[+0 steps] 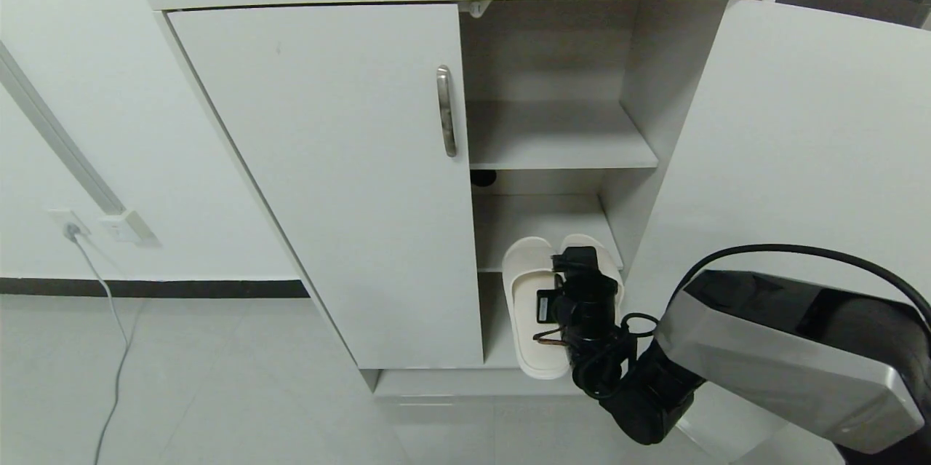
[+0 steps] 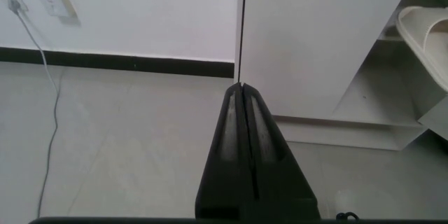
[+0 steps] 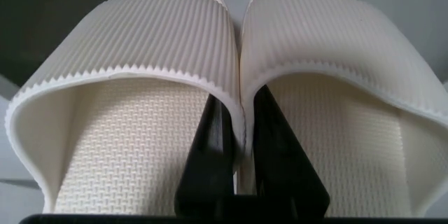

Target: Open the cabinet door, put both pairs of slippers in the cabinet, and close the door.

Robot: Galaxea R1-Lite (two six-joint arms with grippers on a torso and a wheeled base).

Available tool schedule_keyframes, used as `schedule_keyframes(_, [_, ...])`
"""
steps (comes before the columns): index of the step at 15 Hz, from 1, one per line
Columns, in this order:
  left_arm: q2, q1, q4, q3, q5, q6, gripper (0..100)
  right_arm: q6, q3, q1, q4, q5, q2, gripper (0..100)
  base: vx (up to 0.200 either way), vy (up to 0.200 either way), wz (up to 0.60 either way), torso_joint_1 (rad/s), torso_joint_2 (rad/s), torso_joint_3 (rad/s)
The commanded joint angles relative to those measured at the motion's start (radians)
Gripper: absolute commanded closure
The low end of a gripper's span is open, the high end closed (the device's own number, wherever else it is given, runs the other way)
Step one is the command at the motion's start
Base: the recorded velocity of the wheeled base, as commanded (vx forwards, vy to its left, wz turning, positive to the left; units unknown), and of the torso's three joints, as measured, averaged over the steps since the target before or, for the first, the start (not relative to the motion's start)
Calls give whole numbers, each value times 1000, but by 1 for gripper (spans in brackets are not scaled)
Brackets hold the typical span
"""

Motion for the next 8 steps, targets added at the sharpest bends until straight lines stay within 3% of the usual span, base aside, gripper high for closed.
schedule_keyframes(1, [2,1,0,1,1,0,100,0,0,-5,-2,1,23,100,0,0,0,0,0,0])
schedule_keyframes(5, [2,1,0,-1,-1,0,100,0,0,-5,-2,1,23,100,0,0,0,0,0,0])
schedule_keyframes(8, [2,1,0,-1,-2,0,100,-2,0,-5,-2,1,23,100,200,0,0,1,1,-1])
